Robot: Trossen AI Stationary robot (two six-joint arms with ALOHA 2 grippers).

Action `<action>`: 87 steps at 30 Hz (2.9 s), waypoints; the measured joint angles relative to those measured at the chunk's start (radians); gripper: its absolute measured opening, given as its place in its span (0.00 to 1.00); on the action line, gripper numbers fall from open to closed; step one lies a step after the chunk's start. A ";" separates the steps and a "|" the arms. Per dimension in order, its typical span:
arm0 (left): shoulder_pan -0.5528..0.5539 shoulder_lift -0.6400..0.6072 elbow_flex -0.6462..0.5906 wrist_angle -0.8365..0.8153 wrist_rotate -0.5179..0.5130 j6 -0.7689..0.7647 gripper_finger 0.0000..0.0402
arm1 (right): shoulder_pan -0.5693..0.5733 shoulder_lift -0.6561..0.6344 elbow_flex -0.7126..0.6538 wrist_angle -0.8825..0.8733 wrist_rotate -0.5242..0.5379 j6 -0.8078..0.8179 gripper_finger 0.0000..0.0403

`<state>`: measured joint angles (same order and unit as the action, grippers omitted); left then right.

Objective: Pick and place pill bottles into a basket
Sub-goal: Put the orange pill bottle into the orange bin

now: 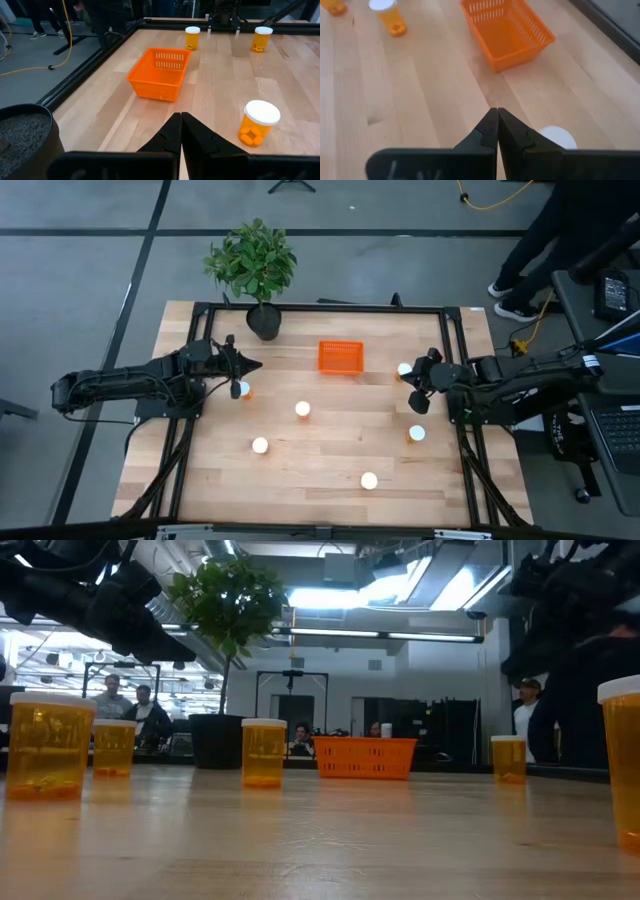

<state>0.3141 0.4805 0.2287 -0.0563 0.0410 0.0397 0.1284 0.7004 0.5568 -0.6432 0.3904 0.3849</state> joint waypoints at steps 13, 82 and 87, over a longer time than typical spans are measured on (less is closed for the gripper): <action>0.000 0.000 0.000 0.000 0.000 0.000 0.01 | 0.000 -0.001 0.000 -0.045 -0.029 -0.001 0.20; 0.000 0.000 0.000 -0.001 -0.008 -0.001 0.02 | -0.001 0.114 -0.299 0.198 0.202 0.335 0.76; 0.000 0.000 0.000 -0.001 -0.008 -0.001 0.02 | -0.028 0.134 -0.319 0.236 0.204 0.301 0.76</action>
<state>0.3138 0.4801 0.2291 -0.0570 0.0334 0.0391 0.1005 0.8346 0.2382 -0.4077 0.5947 0.6862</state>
